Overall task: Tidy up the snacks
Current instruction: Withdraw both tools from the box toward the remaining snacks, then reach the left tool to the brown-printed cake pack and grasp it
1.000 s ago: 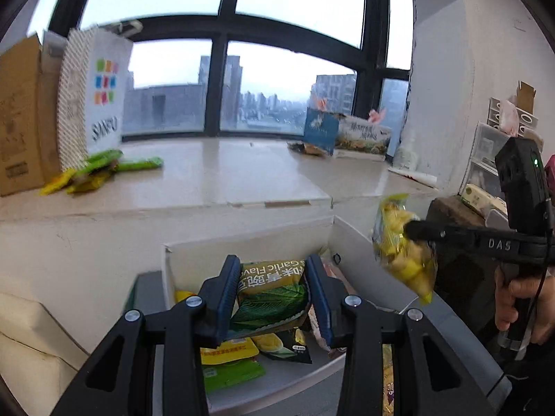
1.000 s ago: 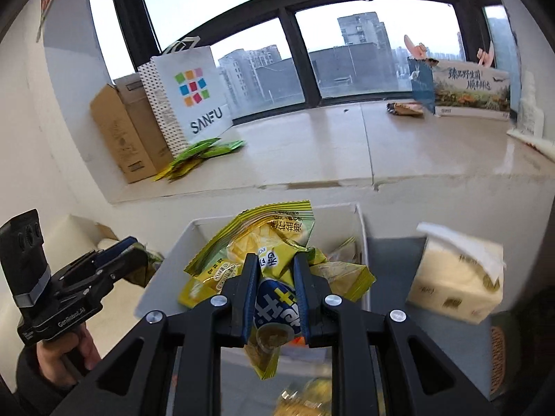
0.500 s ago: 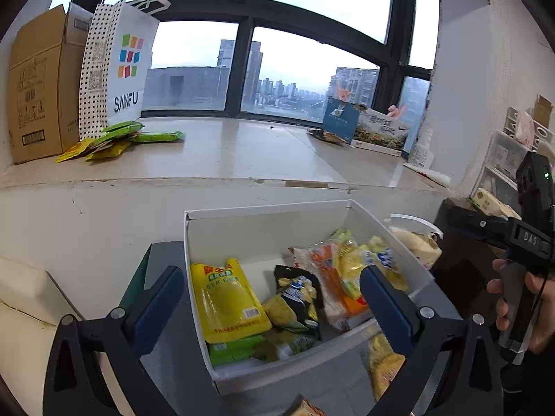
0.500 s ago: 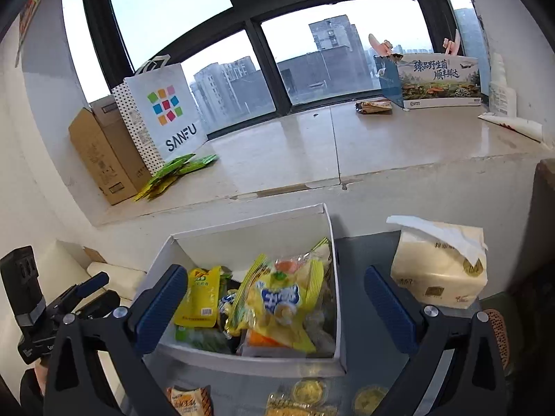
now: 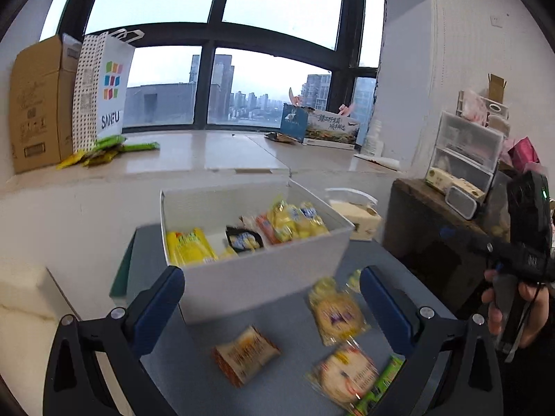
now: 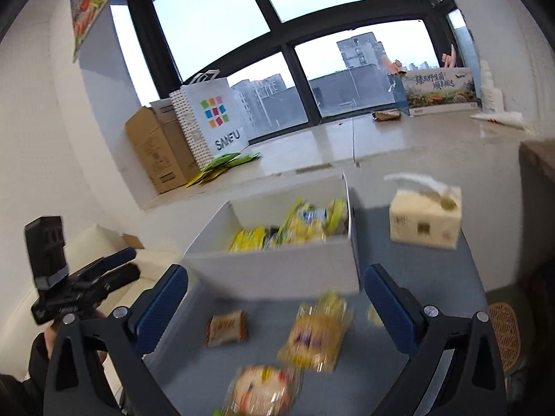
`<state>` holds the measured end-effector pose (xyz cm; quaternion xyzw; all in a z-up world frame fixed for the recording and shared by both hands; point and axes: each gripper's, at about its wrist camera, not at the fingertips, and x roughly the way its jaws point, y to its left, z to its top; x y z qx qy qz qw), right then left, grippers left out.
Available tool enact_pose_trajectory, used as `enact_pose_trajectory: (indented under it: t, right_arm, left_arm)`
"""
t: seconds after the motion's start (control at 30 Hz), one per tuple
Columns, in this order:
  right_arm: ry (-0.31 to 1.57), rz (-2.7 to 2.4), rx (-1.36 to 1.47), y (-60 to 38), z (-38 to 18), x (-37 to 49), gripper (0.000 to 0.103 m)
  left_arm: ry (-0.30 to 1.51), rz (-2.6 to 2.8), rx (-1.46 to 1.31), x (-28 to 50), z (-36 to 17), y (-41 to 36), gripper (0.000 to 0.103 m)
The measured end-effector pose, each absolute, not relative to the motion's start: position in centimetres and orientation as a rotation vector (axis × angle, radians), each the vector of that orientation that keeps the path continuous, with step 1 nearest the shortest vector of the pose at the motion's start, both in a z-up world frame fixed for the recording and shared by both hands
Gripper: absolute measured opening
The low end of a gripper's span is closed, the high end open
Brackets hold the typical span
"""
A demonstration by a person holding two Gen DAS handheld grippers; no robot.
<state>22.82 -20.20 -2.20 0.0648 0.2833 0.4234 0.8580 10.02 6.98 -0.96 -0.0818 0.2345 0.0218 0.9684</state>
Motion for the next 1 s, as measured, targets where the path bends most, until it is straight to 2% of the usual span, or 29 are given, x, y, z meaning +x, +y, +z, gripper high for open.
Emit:
enact_pose_trajectory:
  t: [0.37, 0.73, 1.0]
  right_arm:
    - [0.641, 0.839, 0.155, -25.1, -6.9, 16.3, 0.103]
    - [0.663, 0.823, 0.148, -25.0, -8.0, 16.1, 0.103]
    - [0.671, 0.821, 0.152, -25.0, -8.6, 16.0, 0.103]
  left_arm:
    - [0.556, 0.038, -0.24, 6.6, -5.7, 4.5, 0.103]
    - [0.845, 0.211, -0.233, 16.0, -12.7, 6.2, 0.103]
    - [0.967, 0.29, -0.184, 20.1, -16.3, 6.1, 0.103]
